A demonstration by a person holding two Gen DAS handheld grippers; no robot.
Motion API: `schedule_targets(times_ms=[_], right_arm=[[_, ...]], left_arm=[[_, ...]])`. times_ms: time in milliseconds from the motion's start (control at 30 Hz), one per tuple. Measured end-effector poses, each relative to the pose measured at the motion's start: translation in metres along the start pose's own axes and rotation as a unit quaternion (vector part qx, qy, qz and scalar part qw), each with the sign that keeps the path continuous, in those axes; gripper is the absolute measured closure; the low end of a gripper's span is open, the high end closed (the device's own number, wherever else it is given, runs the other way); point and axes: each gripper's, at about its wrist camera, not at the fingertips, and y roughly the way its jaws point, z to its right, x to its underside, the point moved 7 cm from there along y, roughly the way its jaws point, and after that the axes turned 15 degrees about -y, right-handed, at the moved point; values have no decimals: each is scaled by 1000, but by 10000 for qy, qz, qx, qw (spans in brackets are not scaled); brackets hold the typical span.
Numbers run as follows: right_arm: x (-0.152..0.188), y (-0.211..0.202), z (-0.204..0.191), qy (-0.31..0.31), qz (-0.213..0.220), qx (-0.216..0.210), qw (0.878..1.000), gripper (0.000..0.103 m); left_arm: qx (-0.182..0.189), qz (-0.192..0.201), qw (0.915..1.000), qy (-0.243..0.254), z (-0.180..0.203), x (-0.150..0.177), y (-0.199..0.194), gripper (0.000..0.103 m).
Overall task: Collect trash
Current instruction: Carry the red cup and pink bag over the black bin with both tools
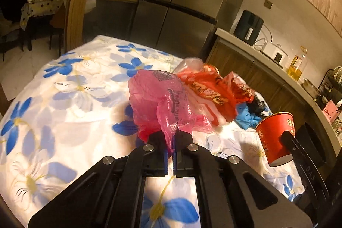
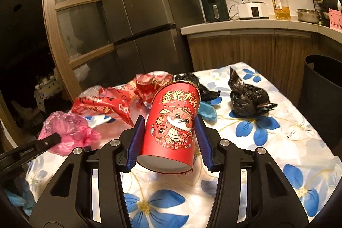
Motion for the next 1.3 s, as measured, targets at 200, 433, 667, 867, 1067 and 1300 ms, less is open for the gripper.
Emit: schedule_targets(times_ms=[200, 433, 667, 867, 1067, 1300], right_arm=[[-6, -22, 4, 30, 186, -22, 9998, 56], [-15, -50, 12, 45, 438, 7, 9990, 56], [-22, -79, 34, 50, 687, 195, 9974, 56], [-27, -99, 69, 134, 846, 512, 9950, 56], [-31, -117, 110, 214, 976, 905, 9909, 56], [-34, -137, 165, 290, 1138, 1435, 9826, 56]], left_arm=[[132, 414, 9991, 6, 8, -9, -41, 101], [483, 716, 9960, 220, 39, -15, -67, 101], [871, 666, 9925, 539, 87, 0, -63, 101], [1228, 515, 9875, 840, 134, 19, -52, 101], [1592, 348, 9801, 1136, 185, 40, -42, 101], [2089, 154, 9653, 1561, 259, 73, -33, 101]])
